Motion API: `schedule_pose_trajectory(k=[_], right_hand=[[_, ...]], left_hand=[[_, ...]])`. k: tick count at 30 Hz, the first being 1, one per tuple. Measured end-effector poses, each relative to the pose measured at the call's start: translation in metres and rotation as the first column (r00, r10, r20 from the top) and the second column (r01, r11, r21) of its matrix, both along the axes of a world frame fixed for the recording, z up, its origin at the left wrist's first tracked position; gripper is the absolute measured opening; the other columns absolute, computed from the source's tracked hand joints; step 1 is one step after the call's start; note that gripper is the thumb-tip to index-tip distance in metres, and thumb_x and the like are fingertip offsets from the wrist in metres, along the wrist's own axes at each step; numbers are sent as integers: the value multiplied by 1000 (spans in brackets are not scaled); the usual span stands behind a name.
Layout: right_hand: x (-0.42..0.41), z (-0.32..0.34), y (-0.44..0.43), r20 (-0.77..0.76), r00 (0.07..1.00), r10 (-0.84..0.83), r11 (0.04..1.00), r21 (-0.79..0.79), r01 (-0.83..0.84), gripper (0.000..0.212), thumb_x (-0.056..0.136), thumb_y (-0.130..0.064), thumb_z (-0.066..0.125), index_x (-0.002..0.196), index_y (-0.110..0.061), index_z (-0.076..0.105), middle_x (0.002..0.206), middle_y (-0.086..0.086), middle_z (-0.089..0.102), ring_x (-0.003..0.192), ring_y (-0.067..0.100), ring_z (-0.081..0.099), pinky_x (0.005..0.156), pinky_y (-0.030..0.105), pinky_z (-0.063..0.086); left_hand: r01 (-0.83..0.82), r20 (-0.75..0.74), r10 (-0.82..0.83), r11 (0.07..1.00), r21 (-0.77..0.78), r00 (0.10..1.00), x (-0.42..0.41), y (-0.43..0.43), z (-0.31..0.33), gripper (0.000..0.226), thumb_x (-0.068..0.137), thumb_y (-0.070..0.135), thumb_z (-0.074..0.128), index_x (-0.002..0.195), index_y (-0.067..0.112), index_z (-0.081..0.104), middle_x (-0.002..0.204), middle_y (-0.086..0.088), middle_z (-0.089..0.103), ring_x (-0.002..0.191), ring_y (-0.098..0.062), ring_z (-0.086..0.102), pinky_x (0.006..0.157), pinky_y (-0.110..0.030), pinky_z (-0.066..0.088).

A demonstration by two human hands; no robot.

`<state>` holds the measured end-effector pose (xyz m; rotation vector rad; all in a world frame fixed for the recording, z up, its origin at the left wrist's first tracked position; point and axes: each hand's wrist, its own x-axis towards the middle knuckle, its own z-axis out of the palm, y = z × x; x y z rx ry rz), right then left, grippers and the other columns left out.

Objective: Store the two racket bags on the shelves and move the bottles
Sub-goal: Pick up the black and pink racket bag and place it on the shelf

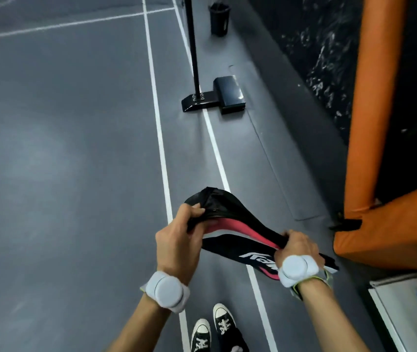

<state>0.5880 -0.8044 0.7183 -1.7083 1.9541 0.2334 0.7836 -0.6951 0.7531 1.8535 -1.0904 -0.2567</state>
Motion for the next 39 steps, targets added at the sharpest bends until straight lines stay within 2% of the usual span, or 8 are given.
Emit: schedule_pose_trajectory(k=[6,9,11,14,21,29,33,39], right_hand=[[-39,90,20,187,982,-6,991,-129,30,41,75,-6,53,109,-26,64,115,8,68,112,32,61,88,37,53],[-56,140,41,401,916,-29,944,-289,156,30,88,-9,53,109,-27,66,109,-1,71,108,24,62,90,33,50],[-66,171,56,514,857,27,912,-364,190,14,93,-32,55,98,-28,68,95,-11,72,94,12,66,85,29,50],[-93,203,88,603,798,23,886,-382,263,27,83,-54,63,96,-33,73,91,-19,74,89,-1,65,83,19,49],[-153,229,132,616,783,-92,808,-413,420,15,75,-45,78,85,-34,78,82,-27,73,84,-12,64,75,6,43],[-226,238,169,626,741,-242,598,-506,622,10,90,-35,61,89,-26,66,88,-14,70,84,8,63,74,24,46],[-275,235,179,593,705,-389,481,-523,704,18,94,-33,56,94,-16,62,94,-1,66,87,19,60,72,20,34],[-344,233,200,617,624,-480,290,-559,777,13,94,-16,55,84,-10,50,88,3,49,97,30,54,69,18,22]], left_hand=[[177,-20,-177,984,-25,984,-54,-8,54,38,82,-2,71,88,30,52,98,53,57,104,19,59,85,-4,48],[269,33,-268,962,-43,963,-86,-11,78,33,83,1,69,88,27,49,106,56,51,105,11,61,83,-17,53],[329,64,-325,942,-69,944,-105,-13,95,34,81,1,71,88,27,49,108,52,52,103,4,65,81,-23,55],[473,79,-467,873,-117,881,-134,-8,111,38,76,-1,75,84,28,51,104,39,61,101,8,64,83,-10,50],[701,138,-687,694,-163,713,-192,-5,132,29,79,2,78,85,22,58,112,21,66,105,1,67,88,-17,54],[826,256,-786,529,-192,563,-285,1,161,32,74,-7,74,84,18,56,109,19,70,103,1,65,83,-9,50],[853,282,-805,497,-159,522,-341,8,172,38,78,-2,72,84,28,49,107,20,72,99,0,68,76,-31,59],[893,355,-820,425,-149,450,-427,22,177,26,80,1,70,84,22,54,103,17,74,92,-3,70,64,-36,59]])
